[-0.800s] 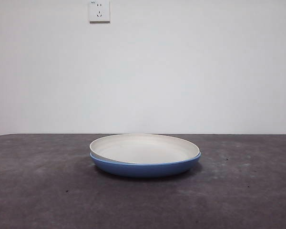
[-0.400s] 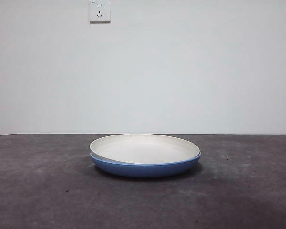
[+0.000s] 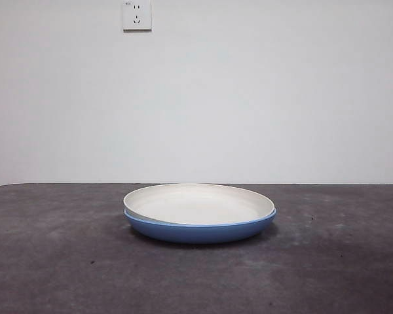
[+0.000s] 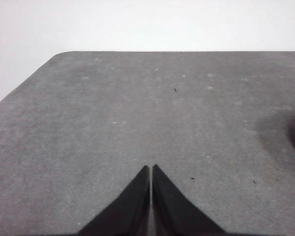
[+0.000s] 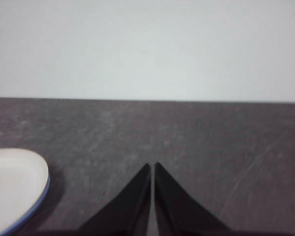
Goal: Pick up the white plate, put it on the blue plate, put it on desk
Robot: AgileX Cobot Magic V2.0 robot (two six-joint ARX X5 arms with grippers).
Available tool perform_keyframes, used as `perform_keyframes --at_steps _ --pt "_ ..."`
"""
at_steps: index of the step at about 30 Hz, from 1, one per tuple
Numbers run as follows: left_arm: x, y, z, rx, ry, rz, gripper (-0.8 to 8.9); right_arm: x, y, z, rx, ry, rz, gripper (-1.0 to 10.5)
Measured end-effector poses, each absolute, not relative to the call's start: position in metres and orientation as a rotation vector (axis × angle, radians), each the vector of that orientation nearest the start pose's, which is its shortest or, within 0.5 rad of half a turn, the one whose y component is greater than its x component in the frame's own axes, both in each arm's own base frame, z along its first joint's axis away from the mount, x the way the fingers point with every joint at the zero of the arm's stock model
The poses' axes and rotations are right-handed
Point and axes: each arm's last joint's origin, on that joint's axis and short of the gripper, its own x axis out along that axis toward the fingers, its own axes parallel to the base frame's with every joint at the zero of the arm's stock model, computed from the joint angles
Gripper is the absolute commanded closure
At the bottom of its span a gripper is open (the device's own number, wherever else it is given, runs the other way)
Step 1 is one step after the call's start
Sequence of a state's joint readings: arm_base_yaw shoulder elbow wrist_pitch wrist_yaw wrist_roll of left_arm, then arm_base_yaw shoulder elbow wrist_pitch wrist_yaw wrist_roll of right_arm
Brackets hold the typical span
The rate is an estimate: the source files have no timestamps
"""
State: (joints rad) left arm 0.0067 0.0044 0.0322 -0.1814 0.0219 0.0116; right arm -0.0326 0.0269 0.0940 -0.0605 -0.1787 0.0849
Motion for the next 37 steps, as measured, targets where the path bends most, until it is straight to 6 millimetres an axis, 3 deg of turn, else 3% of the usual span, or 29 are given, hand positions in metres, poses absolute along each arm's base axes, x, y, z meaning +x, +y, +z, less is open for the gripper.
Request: perform_keyframes --at_steps 4,14,37 --pt "0.095 0.0 0.157 0.009 0.153 -0.016 8.04 0.096 0.002 0.169 0.112 0.037 0.125 9.4" --pt "0.095 0.0 0.157 0.009 0.154 -0.016 8.04 0.096 0.0 0.152 0.139 0.161 0.066 9.4" --pt "0.095 0.0 0.157 0.007 0.153 -0.016 8.04 0.096 0.0 0.153 0.173 0.158 0.04 9.4"
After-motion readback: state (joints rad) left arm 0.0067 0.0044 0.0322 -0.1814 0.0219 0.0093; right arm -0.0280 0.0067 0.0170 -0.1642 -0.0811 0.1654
